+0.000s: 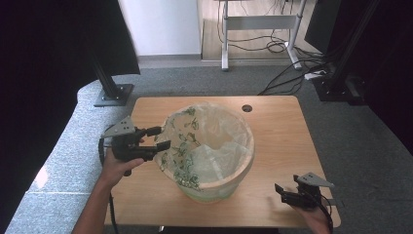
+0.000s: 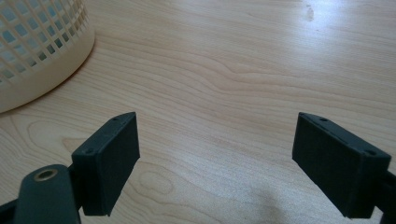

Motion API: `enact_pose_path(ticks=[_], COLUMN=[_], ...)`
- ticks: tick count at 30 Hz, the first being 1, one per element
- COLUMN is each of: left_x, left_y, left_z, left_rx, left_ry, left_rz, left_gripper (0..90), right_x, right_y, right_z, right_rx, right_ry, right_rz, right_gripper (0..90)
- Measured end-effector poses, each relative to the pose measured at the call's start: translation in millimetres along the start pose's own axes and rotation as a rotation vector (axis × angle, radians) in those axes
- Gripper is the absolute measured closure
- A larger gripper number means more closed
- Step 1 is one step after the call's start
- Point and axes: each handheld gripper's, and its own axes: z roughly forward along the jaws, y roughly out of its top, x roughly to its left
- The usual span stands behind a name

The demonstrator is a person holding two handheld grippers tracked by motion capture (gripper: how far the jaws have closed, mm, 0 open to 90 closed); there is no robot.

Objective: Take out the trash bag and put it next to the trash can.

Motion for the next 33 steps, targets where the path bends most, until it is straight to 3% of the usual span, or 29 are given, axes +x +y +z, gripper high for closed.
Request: enact_pose_path(ticks=[5, 11, 16, 26, 33], left_x=[-1.7, -3.6, -2.0, -9.3, -17.2], left_y=[-2.1, -0.2, 2.8, 19.5, 29.4], left_z=[1.9, 4.6, 3.8, -6.8, -10.4], left_rx=[0.004, 0.023, 0.015, -0.014, -0.022], left_ry=[0.012, 0.067, 0.069, 0.04, 0.023], left_rz=[0.006, -0.011, -0.024, 0.018, 0.046], left_gripper=[55.1, 70.6, 89.0, 90.0, 90.0], right_x=[0.8, 1.1, 0.8, -3.0, -2.0], right_y=[0.7, 2.2, 4.1, 9.0, 34.2], right_z=[-0.4, -0.9, -1.7, -6.4, -17.8], right_rx=[-0.004, -0.014, -0.024, -0.067, -0.181], right_ry=[0.0, 0.001, 0.002, 0.01, 0.089], right_rz=[-0.003, -0.006, -0.005, 0.018, 0.008], right_gripper=[15.1, 15.7, 16.1, 17.5, 18.1])
